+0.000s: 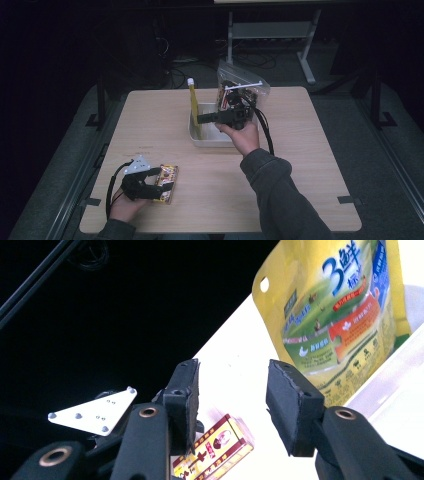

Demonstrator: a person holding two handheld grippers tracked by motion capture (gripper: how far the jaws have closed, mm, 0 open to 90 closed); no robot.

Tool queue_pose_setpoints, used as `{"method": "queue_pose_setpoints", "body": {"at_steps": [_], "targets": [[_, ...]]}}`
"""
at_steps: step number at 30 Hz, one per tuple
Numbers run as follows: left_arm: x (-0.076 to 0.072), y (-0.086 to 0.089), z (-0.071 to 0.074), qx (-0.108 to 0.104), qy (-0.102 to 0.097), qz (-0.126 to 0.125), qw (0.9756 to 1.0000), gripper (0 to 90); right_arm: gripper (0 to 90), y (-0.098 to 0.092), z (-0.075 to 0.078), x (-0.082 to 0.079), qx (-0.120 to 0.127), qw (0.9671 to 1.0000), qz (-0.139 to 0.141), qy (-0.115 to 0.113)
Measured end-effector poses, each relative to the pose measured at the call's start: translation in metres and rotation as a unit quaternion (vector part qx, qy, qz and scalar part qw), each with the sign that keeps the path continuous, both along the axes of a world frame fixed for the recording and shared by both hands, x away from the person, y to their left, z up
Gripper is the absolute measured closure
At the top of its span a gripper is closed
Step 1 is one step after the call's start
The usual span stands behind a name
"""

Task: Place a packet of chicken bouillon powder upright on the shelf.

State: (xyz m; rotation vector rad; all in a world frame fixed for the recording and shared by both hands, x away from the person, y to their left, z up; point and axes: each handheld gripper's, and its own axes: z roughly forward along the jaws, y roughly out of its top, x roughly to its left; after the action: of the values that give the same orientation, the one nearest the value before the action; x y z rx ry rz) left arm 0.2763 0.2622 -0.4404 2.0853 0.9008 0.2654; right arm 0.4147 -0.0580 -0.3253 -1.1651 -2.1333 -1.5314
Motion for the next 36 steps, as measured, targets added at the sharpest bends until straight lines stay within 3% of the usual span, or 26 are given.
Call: {"method": "queue_pose_setpoints", "body": {"at_steps": [3,17,28,36], "targets": [[-0.003,0.002,-0.001,-0.004,-0.001,0.005,1.0,21.1,53.5,-0.001,-0.002,-0.005,-0.017,0.9998,0.004,-0.008],[-0.008,0.003,-0.01,0.027,0.009,0.041,0.9988,17.1,46.3,-0.012,-0.02,-0.022,-0.014,0.9996,0.022,-0.004],[-0.006,-0.003,-0.014,0.041,0.016,0.044,0.9981,14.3,42.8,-0.02,-0.035,-0.034,-0.013,0.9995,0.027,0.005],[-0.005,-0.013,-0.016,0.079,0.014,0.04,0.996,13.5,40.3,-0.021,-0.043,-0.04,-0.02,0.9992,0.035,0.006]]}}
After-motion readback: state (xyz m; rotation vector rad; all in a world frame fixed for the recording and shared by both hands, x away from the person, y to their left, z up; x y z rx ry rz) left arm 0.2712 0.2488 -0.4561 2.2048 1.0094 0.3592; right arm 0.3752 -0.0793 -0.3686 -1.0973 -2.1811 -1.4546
